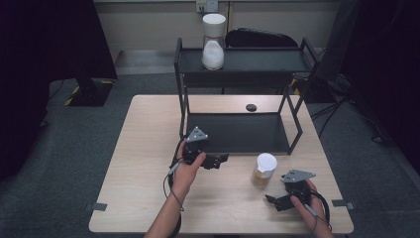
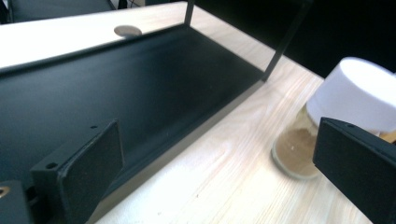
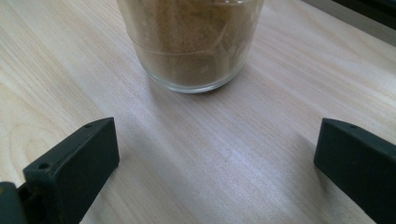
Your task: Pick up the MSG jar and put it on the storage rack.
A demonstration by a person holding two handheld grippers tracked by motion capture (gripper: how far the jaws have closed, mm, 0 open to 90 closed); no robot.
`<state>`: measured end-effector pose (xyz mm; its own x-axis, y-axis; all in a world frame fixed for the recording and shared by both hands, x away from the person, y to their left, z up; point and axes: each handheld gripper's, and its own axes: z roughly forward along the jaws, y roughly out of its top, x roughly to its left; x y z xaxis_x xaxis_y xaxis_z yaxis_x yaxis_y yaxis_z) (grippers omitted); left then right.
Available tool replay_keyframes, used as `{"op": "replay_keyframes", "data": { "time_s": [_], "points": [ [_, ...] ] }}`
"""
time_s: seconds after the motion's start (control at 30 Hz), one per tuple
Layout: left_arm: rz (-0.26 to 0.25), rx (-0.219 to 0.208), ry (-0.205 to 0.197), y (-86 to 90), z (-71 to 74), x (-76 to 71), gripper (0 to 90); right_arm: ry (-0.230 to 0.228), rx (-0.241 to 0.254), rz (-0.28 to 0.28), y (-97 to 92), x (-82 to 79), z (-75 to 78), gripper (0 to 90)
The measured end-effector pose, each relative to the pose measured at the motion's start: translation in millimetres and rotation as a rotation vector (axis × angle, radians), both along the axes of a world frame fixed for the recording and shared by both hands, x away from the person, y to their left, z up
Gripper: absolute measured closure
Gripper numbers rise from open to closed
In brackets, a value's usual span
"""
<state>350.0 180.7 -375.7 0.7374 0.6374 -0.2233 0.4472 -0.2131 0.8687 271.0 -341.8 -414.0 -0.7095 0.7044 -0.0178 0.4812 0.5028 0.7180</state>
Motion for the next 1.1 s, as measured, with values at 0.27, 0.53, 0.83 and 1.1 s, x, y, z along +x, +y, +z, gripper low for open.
{"op": "replay_keyframes", "data": {
  "time_s": [0.27,0.53,0.83,1.1],
  "points": [
    [-0.012,0.022,0.006,0.6,-11.2,-7.4,1.4,0.0,0.0,0.0,0.0,0.0,0.0,0.0],
    [-0.016,0.052,0.01,4.5,-19.7,-16.7,1.4,0.0,0.0,0.0,0.0,0.0,0.0,0.0],
    [-0.008,0.115,0.01,11.3,-28.1,-30.1,1.4,0.0,0.0,0.0,0.0,0.0,0.0,0.0],
    [0.035,0.16,0.018,16.5,-29.3,-39.9,1.4,0.0,0.0,0.0,0.0,0.0,0.0,0.0]
  ]
}}
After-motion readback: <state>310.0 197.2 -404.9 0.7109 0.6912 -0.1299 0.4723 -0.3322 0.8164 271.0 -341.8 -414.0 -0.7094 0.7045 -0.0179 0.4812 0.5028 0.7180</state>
